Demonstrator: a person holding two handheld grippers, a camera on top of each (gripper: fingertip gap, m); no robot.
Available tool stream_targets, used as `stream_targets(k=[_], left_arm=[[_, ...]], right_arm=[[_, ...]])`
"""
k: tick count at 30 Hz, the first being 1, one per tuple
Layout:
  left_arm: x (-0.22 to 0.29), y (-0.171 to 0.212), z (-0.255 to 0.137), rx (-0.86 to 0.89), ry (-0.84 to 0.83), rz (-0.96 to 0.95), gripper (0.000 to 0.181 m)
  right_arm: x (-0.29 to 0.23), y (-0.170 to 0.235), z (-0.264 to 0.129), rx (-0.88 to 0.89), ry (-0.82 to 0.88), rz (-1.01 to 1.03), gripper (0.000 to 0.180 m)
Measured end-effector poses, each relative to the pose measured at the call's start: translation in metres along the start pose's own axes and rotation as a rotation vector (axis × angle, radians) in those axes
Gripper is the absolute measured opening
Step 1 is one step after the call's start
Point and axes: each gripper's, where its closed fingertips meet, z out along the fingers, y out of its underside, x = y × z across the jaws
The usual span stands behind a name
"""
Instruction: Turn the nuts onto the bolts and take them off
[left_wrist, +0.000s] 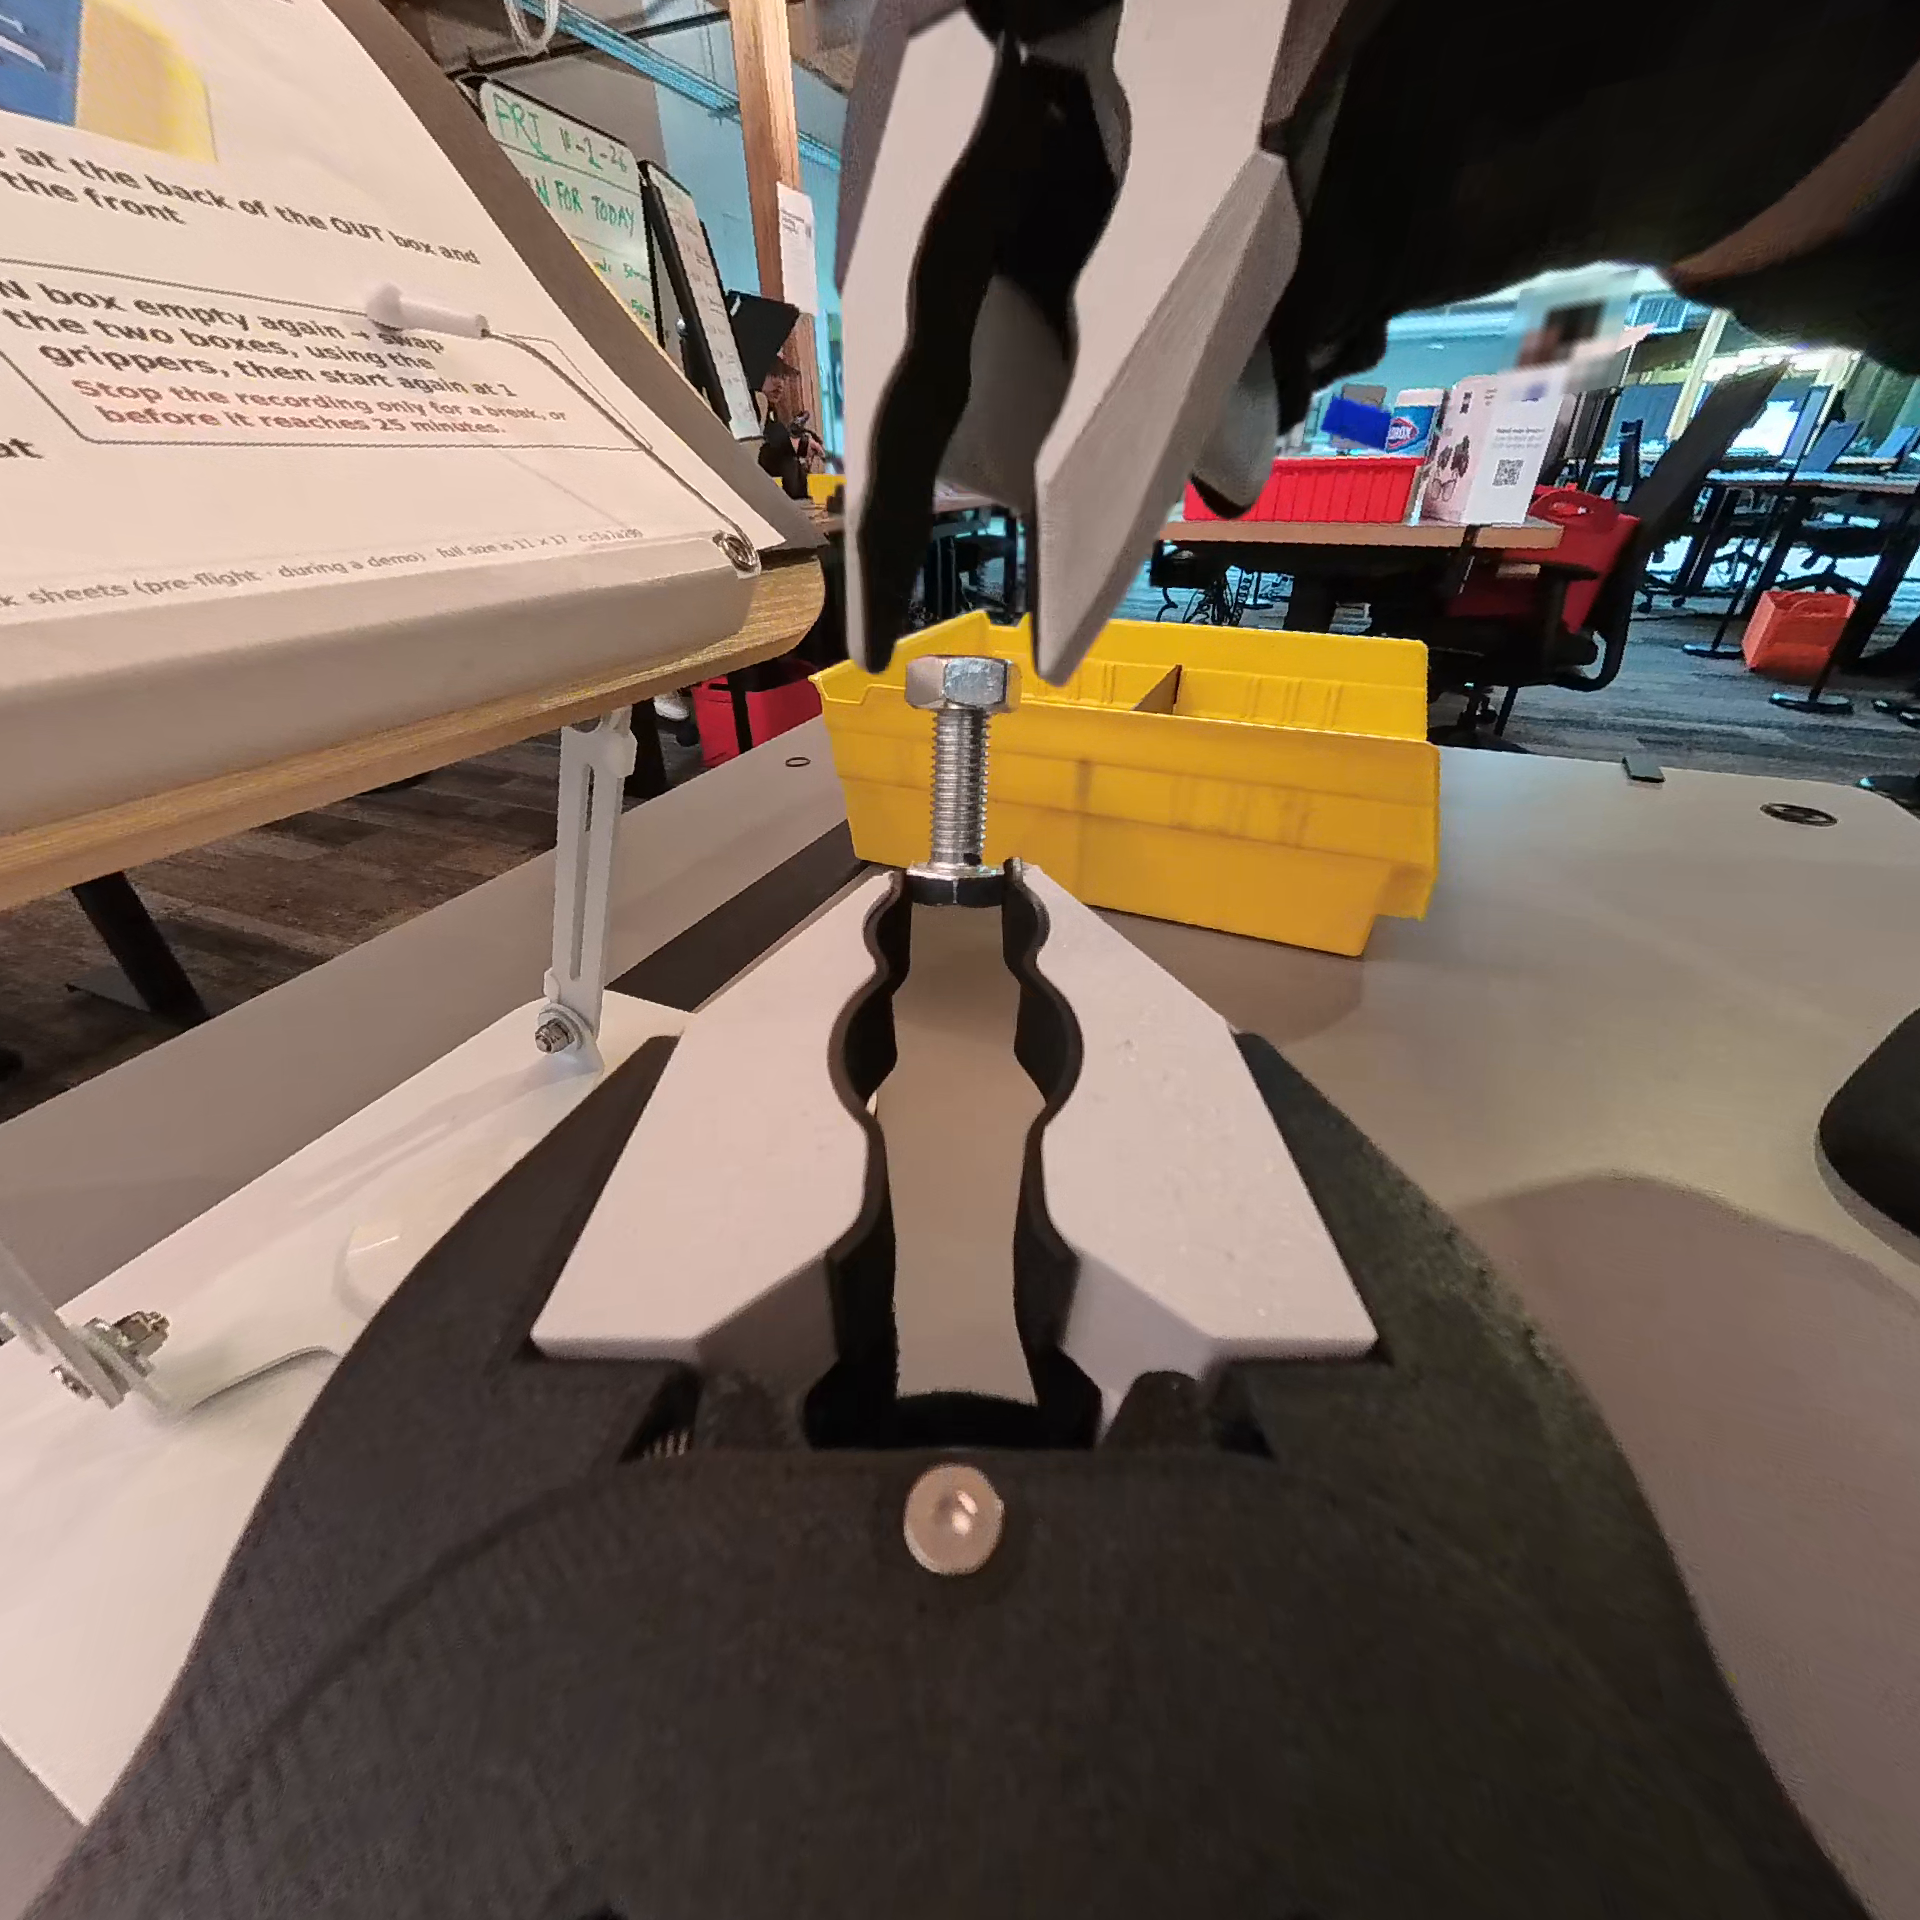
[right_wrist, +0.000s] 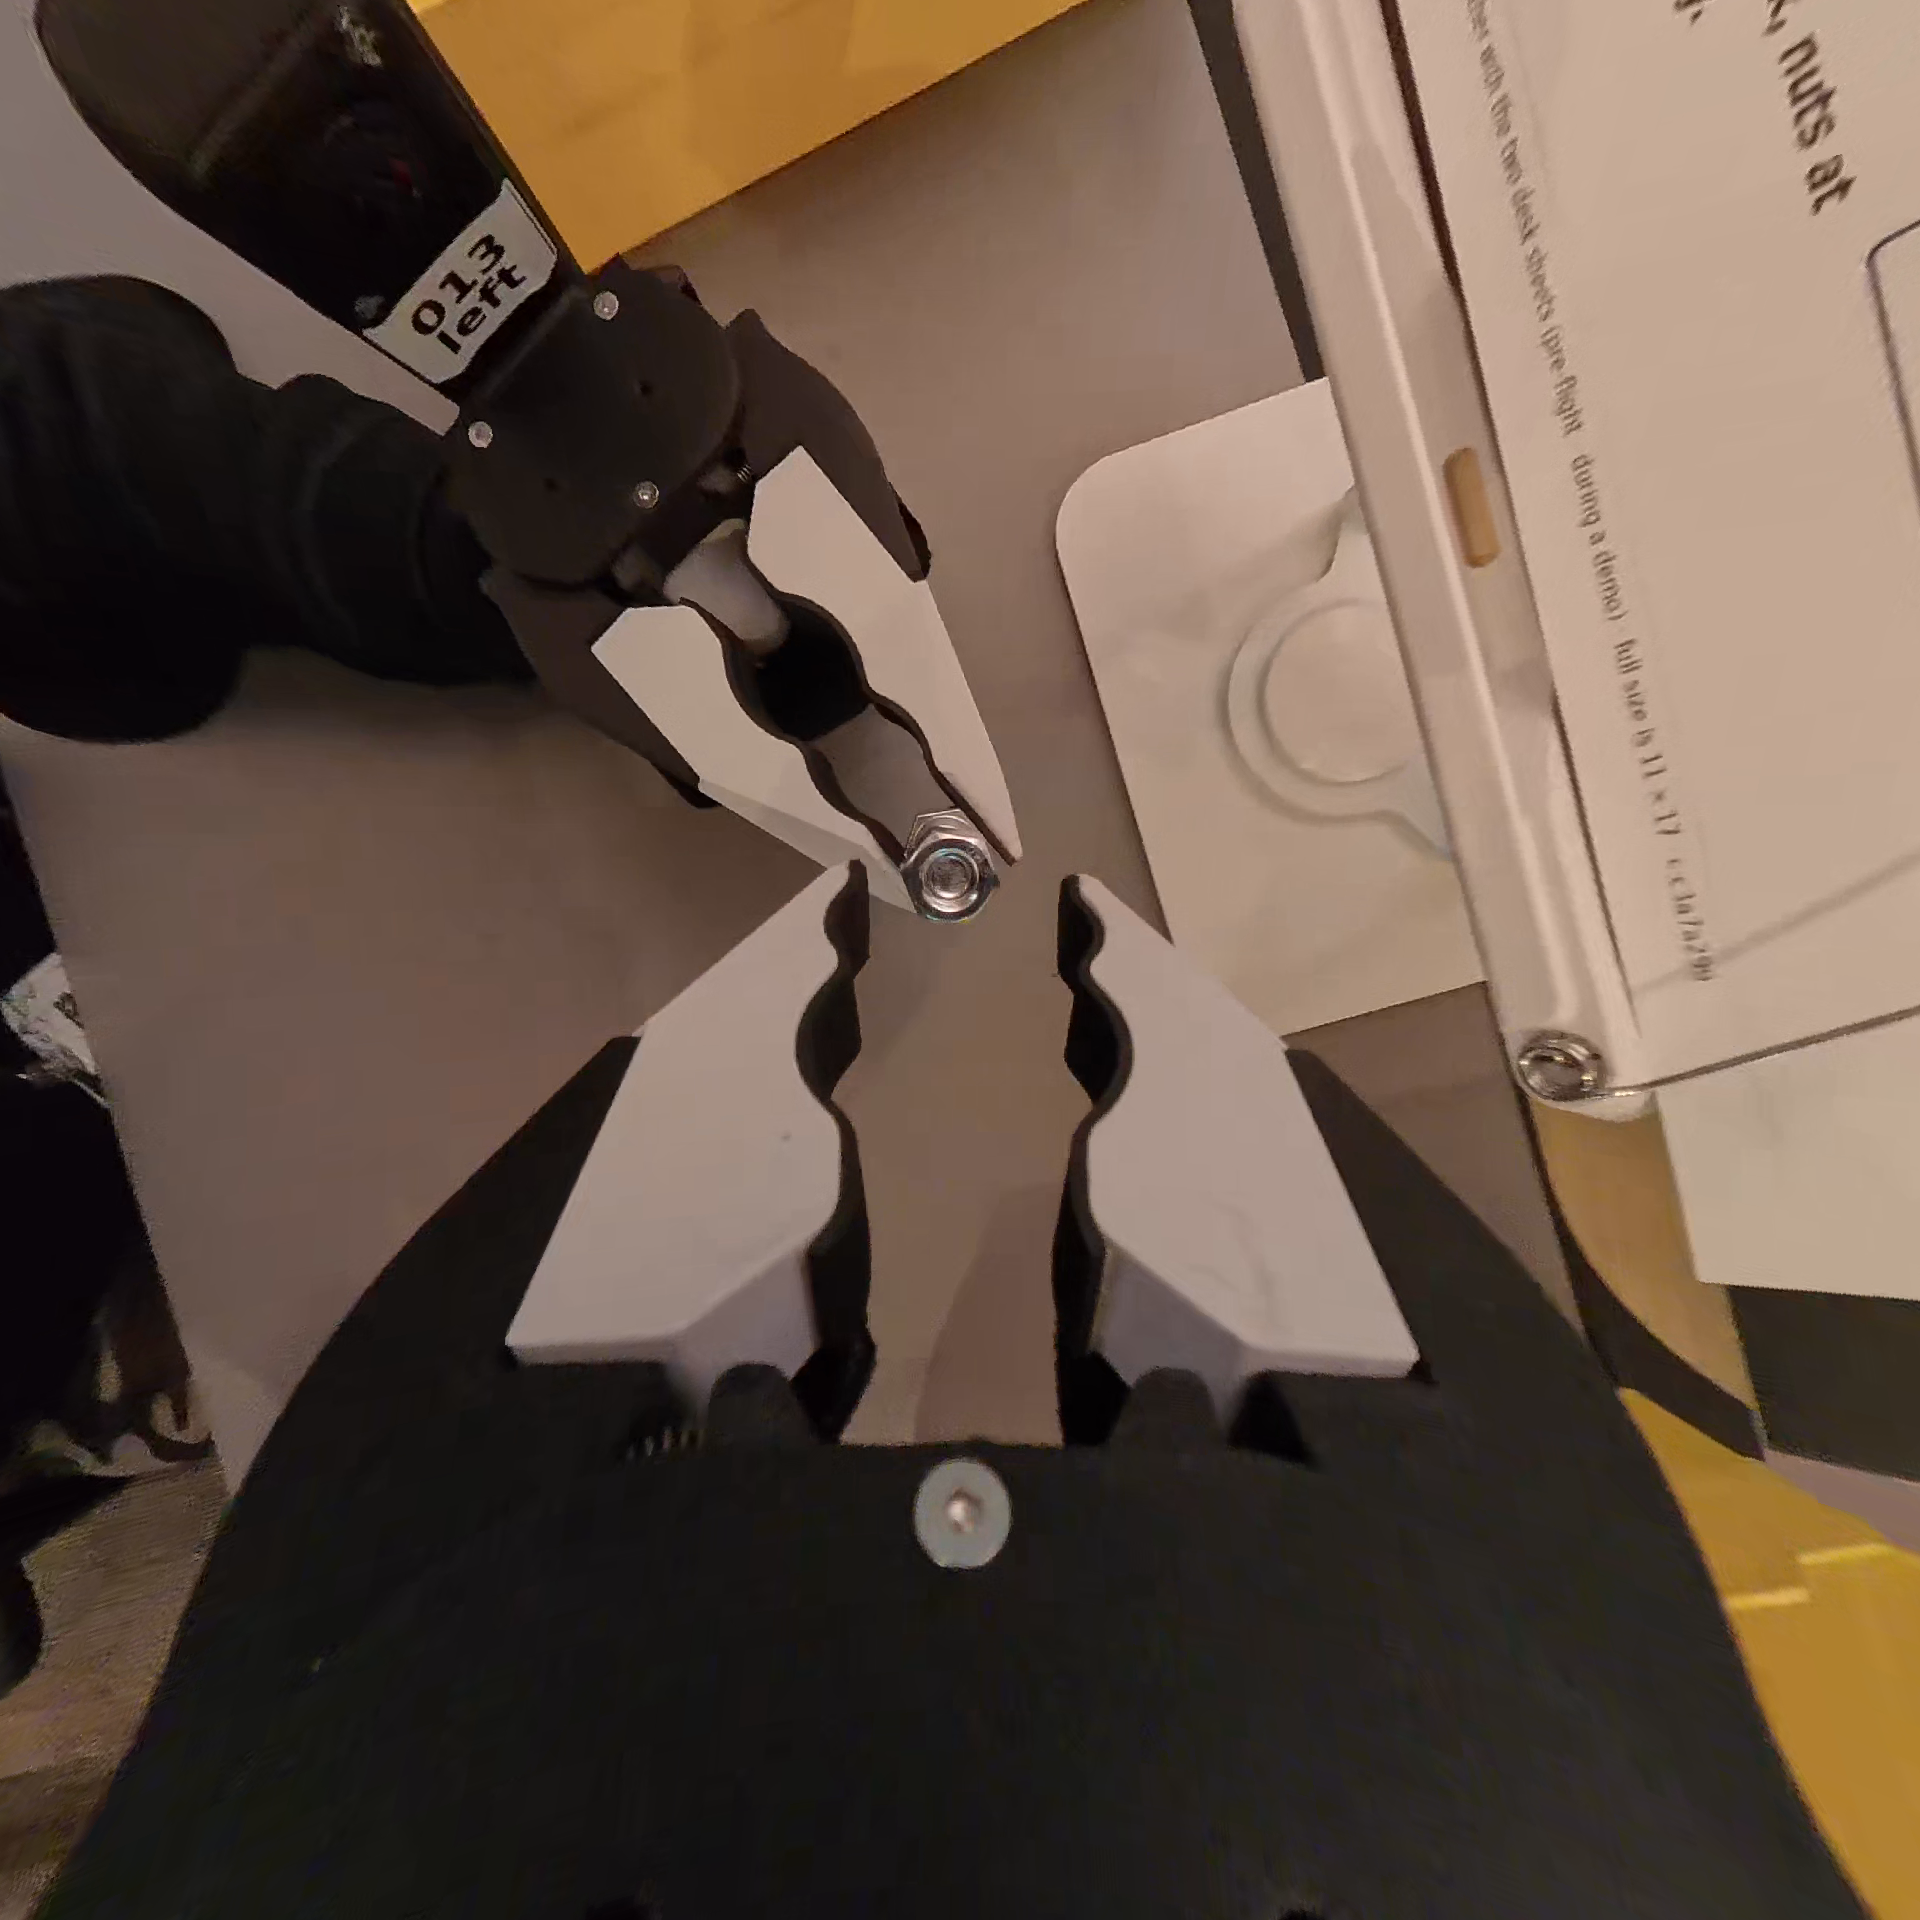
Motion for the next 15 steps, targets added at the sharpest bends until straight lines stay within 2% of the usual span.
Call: stream_targets(k=[7,11,15], left_arm=[[0.0013,0.0013,0.0009,-0.006,0.002,0.006,0.016],[0.0013,0.0013,0.0008,-0.006,0.005,0.003,0.016],[0.0026,0.0024,0.0018,-0.011,0.009,0.004,0.016]], right_arm=[[-0.0037,-0.0005,0.0085,0.02,-0.046,0.011,0.017],[-0.0047,-0.0002,0.0085,-0.025,-0.014,-0.118,0.016],[-0.0067,0.0005,0.0093,-0.117,0.037,-0.346,0.016]])
